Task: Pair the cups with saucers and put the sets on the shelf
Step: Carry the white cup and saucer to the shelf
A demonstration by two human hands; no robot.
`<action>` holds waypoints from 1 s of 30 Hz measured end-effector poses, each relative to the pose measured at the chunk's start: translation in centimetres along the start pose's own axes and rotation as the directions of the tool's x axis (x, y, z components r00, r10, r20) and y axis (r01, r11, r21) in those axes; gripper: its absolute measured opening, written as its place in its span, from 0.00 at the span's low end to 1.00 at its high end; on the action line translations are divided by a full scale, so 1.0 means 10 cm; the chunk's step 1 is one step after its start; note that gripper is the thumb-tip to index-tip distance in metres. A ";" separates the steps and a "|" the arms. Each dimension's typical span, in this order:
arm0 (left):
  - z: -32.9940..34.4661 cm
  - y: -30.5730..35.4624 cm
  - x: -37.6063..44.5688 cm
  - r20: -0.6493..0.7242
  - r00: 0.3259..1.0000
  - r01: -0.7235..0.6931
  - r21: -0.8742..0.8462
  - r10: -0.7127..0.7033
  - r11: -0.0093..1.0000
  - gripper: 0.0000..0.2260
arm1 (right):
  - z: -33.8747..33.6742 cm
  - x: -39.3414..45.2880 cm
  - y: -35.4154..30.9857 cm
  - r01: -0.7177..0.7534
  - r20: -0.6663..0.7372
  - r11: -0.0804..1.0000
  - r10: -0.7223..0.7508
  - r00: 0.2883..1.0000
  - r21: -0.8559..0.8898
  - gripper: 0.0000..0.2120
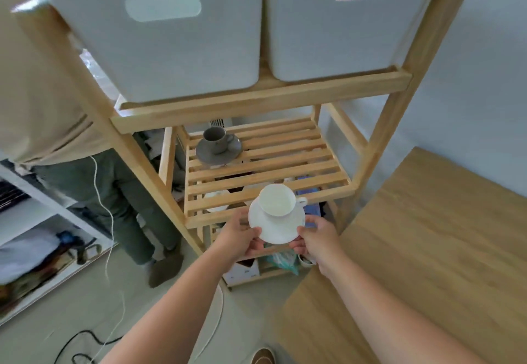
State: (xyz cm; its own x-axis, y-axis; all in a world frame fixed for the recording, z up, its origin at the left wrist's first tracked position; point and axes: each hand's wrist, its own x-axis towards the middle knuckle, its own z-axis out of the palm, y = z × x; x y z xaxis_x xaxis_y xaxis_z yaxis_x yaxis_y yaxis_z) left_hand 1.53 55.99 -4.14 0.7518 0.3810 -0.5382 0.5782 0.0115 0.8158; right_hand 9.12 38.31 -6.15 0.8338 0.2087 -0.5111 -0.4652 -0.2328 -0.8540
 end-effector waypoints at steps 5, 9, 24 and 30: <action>-0.43 -0.01 0.27 -0.117 0.991 0.063 -0.012 -0.064 0.998 0.19 | 0.54 0.34 -0.29 0.009 0.077 0.990 0.002 0.997 -0.141 0.11; -0.61 -0.05 0.49 -0.153 0.985 0.070 -0.034 -0.074 0.997 0.23 | 0.87 0.61 -0.45 0.007 0.113 0.968 0.022 0.993 -0.250 0.16; -0.97 -0.18 1.00 -0.211 0.971 0.115 -0.018 -0.116 0.993 0.26 | 1.45 1.15 -0.56 -0.023 0.143 0.944 0.074 0.987 -0.330 0.12; -0.98 -0.16 1.09 -0.230 0.966 0.114 -0.039 -0.120 0.993 0.26 | 1.46 1.18 -0.58 -0.012 0.149 0.959 0.056 0.987 -0.284 0.15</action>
State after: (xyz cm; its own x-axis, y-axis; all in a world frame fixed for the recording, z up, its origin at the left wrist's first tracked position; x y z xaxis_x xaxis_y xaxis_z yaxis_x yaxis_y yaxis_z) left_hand 5.65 69.17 -9.25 0.5839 0.5789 -0.5692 0.6475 0.0909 0.7567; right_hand 17.28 56.03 -8.68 0.7528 0.3341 -0.5672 -0.3717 -0.4953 -0.7851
